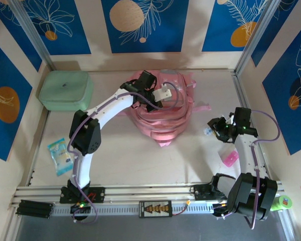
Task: Pack the student bag
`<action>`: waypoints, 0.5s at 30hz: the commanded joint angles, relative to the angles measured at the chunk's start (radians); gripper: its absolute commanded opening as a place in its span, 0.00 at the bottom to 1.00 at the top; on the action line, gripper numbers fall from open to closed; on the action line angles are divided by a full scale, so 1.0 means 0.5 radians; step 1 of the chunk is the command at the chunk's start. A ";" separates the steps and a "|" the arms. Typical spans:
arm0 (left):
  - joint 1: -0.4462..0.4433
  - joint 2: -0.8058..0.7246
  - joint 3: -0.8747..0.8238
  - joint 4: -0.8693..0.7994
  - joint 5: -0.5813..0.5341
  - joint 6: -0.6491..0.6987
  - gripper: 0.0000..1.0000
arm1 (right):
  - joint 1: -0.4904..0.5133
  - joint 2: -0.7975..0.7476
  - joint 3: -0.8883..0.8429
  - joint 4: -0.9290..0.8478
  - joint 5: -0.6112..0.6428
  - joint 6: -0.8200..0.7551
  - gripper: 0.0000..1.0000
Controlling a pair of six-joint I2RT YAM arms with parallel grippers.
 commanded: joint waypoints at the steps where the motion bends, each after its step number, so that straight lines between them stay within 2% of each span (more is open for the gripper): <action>1: 0.027 -0.071 0.058 0.101 0.121 -0.153 0.03 | 0.066 -0.045 0.037 0.047 -0.107 0.014 0.35; 2: 0.029 -0.081 0.068 0.127 0.136 -0.202 0.00 | 0.096 -0.047 0.047 0.067 -0.134 0.045 0.35; 9: 0.025 -0.139 0.186 0.243 0.293 -0.650 0.00 | 0.452 0.030 0.181 0.271 -0.199 0.329 0.35; 15: 0.018 -0.199 0.183 0.418 0.363 -0.921 0.00 | 0.758 0.140 0.337 0.418 -0.064 0.639 0.35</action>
